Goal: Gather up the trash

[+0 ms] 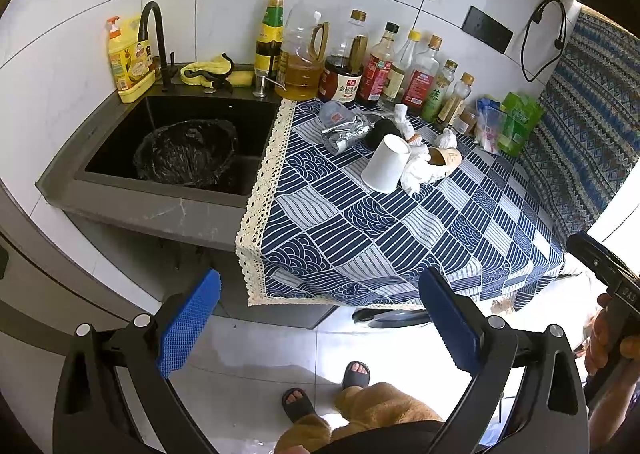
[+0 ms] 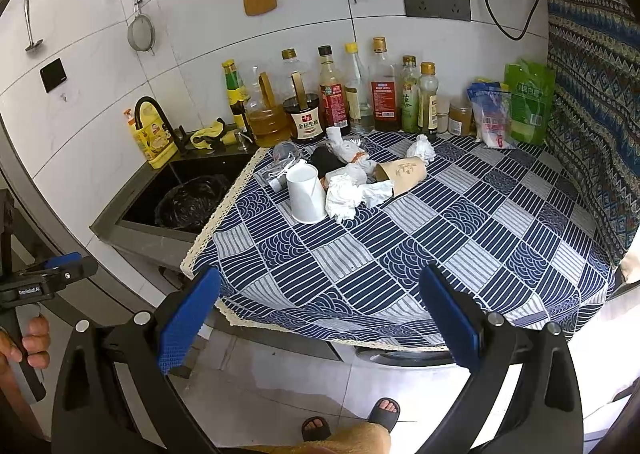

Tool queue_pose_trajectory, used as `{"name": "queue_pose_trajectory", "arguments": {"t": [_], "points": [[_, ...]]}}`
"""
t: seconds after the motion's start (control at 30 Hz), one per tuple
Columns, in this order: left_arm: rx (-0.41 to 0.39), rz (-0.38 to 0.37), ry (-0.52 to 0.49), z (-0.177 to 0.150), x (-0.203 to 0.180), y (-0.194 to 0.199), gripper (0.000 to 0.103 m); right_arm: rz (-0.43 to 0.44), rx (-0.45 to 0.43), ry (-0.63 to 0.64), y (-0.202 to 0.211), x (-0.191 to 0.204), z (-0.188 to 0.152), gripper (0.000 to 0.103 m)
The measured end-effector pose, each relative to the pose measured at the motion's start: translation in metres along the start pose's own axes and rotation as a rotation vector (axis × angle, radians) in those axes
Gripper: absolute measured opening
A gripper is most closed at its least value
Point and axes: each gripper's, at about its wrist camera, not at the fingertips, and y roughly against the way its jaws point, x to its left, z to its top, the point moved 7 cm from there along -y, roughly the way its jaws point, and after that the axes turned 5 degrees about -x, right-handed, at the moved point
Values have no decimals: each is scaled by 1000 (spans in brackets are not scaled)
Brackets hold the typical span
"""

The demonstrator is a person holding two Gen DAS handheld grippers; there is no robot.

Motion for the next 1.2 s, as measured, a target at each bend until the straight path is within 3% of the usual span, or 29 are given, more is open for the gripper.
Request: {"name": "queue_pose_trajectory", "arguments": {"t": [1.03,1.1,1.2], "points": [[14,27,3,1,17,0,96,-1,14,20,-11,11,6,99],[12,-5,22,0,17,4,96,11,13,7,-11,11,7,99],[4,19,-13,1,18,4,96,-9,12,28,-14,11,6,99]]}}
